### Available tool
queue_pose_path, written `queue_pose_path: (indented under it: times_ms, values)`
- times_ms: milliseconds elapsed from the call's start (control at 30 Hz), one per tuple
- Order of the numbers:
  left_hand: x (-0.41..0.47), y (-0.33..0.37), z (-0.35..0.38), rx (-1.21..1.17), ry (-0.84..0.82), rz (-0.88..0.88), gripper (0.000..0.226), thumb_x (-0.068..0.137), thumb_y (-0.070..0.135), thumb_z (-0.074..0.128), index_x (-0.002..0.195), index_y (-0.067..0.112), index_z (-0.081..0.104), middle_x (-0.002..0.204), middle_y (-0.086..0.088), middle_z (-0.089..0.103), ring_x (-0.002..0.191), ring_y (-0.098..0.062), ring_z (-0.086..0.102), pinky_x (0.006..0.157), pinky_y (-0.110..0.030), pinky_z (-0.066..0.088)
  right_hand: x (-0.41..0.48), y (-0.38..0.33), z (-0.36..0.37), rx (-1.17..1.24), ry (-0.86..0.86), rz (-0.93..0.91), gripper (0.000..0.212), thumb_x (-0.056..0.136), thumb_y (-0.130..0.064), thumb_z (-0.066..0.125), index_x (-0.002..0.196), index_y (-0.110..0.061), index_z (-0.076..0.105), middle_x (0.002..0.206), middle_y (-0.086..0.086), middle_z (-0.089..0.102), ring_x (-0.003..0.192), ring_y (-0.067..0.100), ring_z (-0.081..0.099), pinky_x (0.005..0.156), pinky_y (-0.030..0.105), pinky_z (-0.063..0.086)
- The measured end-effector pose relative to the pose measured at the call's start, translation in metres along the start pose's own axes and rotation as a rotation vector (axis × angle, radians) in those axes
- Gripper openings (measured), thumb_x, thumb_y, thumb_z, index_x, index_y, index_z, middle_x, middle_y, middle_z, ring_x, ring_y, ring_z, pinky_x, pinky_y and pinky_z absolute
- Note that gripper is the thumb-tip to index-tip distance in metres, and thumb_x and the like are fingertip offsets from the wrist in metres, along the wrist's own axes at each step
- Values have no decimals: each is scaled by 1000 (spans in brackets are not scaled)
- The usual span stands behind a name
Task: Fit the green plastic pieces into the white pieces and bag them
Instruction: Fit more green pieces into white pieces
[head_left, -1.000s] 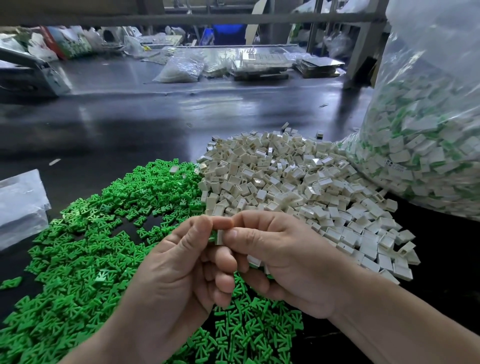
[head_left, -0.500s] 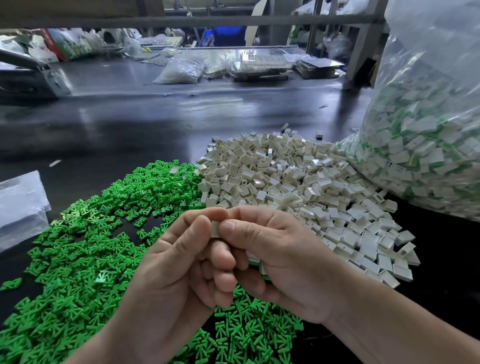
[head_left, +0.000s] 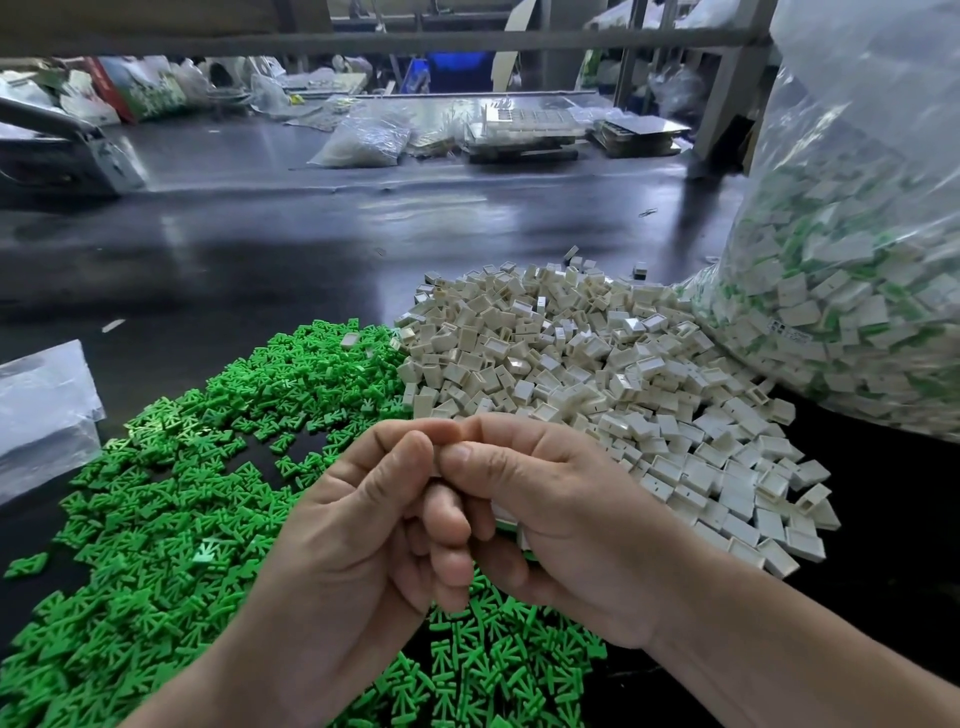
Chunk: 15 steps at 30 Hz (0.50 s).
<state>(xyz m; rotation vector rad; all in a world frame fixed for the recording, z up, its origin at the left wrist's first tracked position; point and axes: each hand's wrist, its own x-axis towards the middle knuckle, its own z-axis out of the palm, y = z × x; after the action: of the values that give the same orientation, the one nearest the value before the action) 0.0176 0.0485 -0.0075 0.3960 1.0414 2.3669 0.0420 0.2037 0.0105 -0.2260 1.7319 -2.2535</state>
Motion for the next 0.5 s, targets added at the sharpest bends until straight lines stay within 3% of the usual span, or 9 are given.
queue_pose_path:
  times_ms: [67, 200, 267, 333, 367, 400, 500]
  values:
    - [3, 1, 2, 47, 15, 15, 33, 73, 31, 83, 99, 13, 72, 59, -10, 65, 43, -17, 63, 42, -24, 52, 2, 0, 0, 18, 10, -1, 26, 92, -31, 57, 81, -7, 56, 60, 3, 57, 56, 26, 40, 33, 19, 24]
    - [7, 4, -1, 176, 49, 31, 28, 82, 28, 76, 102, 10, 70, 63, -14, 65, 45, -20, 63, 44, -26, 53, 2, -1, -6, 43, 38, 27, 23, 91, -30, 55, 72, -16, 56, 56, 1, 56, 41, 14, 41, 34, 16, 24]
    - [8, 8, -7, 332, 144, 93, 19, 87, 26, 69, 99, 12, 70, 65, -15, 65, 46, -23, 62, 43, -27, 51, 2, -2, -12, 109, 27, 30, 20, 88, -27, 55, 69, -17, 56, 55, 0, 54, 38, 9, 42, 33, 16, 28]
    - [8, 15, -15, 620, 292, 194, 12, 88, 28, 63, 95, 21, 71, 70, -10, 69, 52, -23, 64, 44, -28, 51, 2, -7, -18, 300, -44, -11, 11, 84, -20, 58, 73, -16, 58, 61, 3, 57, 38, 8, 49, 32, 15, 36]
    - [7, 17, -21, 826, 364, 251, 9, 91, 29, 61, 94, 28, 69, 74, -4, 72, 57, -19, 67, 47, -25, 53, 3, -10, -21, 433, -89, -43, 4, 81, -16, 60, 79, -14, 59, 68, 6, 60, 41, 9, 54, 33, 15, 39]
    - [6, 18, -26, 1071, 407, 302, 9, 94, 31, 59, 97, 34, 67, 81, 6, 72, 63, -10, 68, 49, -21, 54, 4, -12, -24, 548, -121, -73, 9, 79, -14, 63, 87, -12, 59, 76, 9, 62, 45, 10, 58, 33, 16, 42]
    - [7, 12, -30, 1706, 295, 325, 29, 91, 49, 52, 119, 45, 57, 103, 32, 60, 88, 7, 60, 67, -16, 54, 7, -12, -27, 667, -99, -80, 21, 78, -12, 67, 98, -11, 59, 83, 10, 62, 48, 11, 60, 31, 17, 42]
